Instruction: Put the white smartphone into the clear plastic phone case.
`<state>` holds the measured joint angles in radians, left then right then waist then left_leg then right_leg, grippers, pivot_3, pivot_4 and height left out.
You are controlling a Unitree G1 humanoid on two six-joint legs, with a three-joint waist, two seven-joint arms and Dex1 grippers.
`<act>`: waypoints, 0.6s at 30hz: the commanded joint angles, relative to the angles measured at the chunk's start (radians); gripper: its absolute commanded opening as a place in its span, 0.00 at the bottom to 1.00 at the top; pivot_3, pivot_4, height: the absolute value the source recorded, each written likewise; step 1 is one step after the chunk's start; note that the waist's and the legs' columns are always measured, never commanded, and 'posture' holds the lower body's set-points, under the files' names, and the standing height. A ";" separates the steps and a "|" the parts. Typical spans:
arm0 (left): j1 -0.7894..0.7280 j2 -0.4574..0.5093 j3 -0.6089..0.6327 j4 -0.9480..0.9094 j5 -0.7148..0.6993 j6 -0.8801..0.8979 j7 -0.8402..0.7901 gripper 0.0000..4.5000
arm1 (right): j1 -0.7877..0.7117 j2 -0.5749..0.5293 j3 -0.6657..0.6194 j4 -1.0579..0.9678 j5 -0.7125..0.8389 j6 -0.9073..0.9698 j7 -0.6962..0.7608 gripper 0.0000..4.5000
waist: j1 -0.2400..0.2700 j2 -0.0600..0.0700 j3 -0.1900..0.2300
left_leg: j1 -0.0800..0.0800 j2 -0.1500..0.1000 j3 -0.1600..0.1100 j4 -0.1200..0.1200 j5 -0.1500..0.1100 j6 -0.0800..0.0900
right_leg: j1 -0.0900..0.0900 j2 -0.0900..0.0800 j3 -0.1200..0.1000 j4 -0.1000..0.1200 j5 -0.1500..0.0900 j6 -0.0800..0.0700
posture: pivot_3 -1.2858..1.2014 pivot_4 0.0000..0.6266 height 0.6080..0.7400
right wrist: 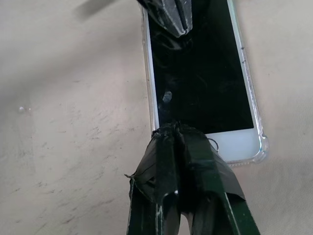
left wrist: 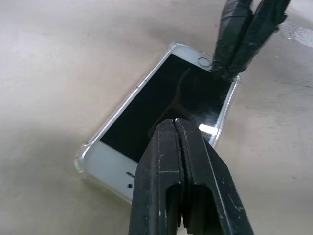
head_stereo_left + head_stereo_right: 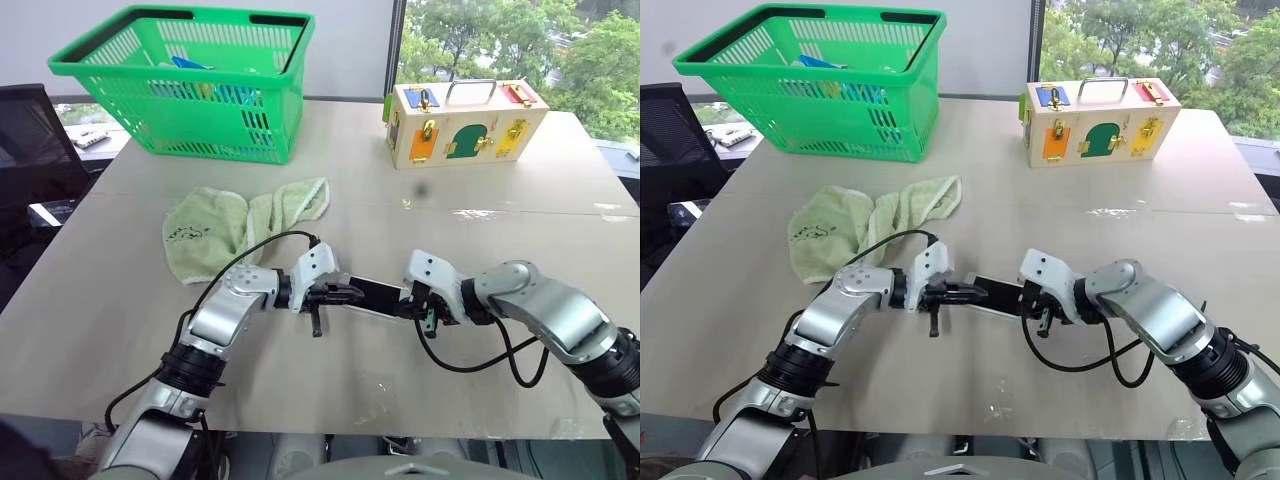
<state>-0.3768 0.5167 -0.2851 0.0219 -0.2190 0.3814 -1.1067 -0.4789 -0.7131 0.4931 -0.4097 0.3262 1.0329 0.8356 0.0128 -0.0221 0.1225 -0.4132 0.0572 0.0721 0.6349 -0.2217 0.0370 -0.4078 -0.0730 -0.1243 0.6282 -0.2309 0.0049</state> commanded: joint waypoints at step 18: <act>0.192 -0.028 0.268 -0.292 -0.283 0.102 0.127 0.64 | 0.559 0.173 -0.508 -0.204 0.053 -0.493 -0.187 0.90 | 0.003 0.011 0.031 | -0.011 -0.002 0.002 0.003 0.000 0.000 | -0.008 0.004 0.002 0.004 0.002 0.004 | 0.52 0.24 1.00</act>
<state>-0.2031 0.4691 -0.0715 -0.2144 -0.4540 0.4685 -0.9839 0.0421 -0.5212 0.0471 -0.5367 0.3536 0.5717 0.6417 0.0154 -0.0114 0.1532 -0.4247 0.0548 0.0736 0.6381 -0.2214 0.0372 -0.4161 -0.0695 -0.1221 0.6324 -0.2286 0.0090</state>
